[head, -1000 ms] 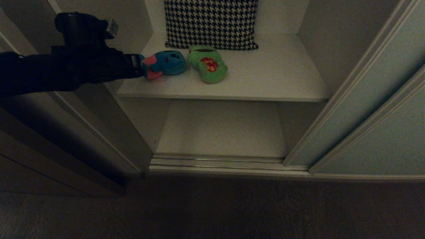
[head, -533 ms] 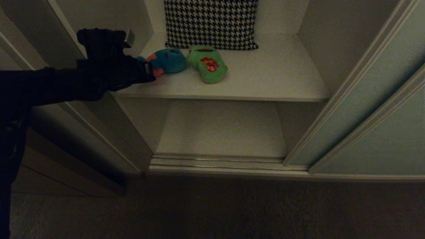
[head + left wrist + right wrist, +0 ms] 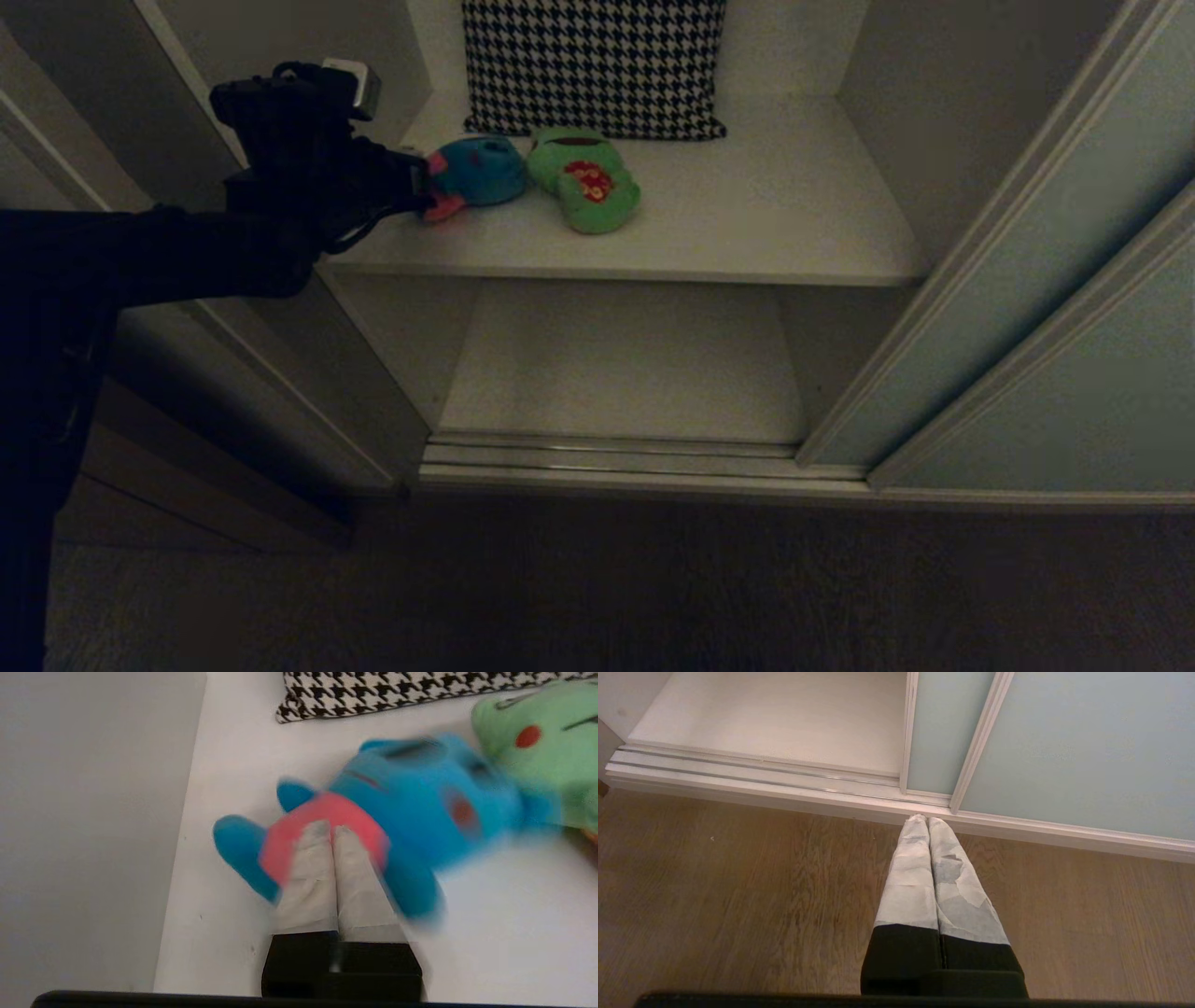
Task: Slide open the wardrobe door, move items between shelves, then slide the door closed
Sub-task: Place the blue doll on the lower shelf
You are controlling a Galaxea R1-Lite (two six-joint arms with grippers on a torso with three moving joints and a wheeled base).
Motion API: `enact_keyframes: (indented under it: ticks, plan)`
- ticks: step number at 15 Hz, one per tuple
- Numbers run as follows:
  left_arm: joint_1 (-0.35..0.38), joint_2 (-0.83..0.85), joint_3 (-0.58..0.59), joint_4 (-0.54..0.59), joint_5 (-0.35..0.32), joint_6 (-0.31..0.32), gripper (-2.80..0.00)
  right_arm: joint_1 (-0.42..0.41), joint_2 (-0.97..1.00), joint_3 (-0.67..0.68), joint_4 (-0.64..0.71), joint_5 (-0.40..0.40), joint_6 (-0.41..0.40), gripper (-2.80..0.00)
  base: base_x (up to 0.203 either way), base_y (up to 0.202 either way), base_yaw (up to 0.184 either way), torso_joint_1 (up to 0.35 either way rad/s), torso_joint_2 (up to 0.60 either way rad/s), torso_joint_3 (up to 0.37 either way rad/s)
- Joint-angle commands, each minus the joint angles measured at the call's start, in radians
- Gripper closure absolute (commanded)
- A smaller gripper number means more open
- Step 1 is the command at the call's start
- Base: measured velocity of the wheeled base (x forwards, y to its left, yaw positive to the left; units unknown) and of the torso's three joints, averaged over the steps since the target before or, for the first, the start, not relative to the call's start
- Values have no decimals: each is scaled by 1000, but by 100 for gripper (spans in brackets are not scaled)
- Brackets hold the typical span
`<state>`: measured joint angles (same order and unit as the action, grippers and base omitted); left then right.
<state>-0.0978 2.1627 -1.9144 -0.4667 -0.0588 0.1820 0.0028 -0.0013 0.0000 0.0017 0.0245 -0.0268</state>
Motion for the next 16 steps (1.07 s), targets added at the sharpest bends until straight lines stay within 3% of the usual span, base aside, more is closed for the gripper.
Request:
enact_keyframes:
  ticks: [1,6,11,16]
  plan:
    - [-9,-55,30,11,0,2,-280,0,0,0,0,0,-1,0,0,0,0,0,0,0]
    - [-22,-99,48,120,-11,44,-280,0,0,0,0,0,-1,0,0,0,0,0,0,0]
    - [-16,-63,41,175,-61,200,-280,0,0,0,0,0,-1,0,0,0,0,0,0,0]
    - [-15,-10,2,235,-67,249,-280,0,0,0,0,0,-1,0,0,0,0,0,0,0]
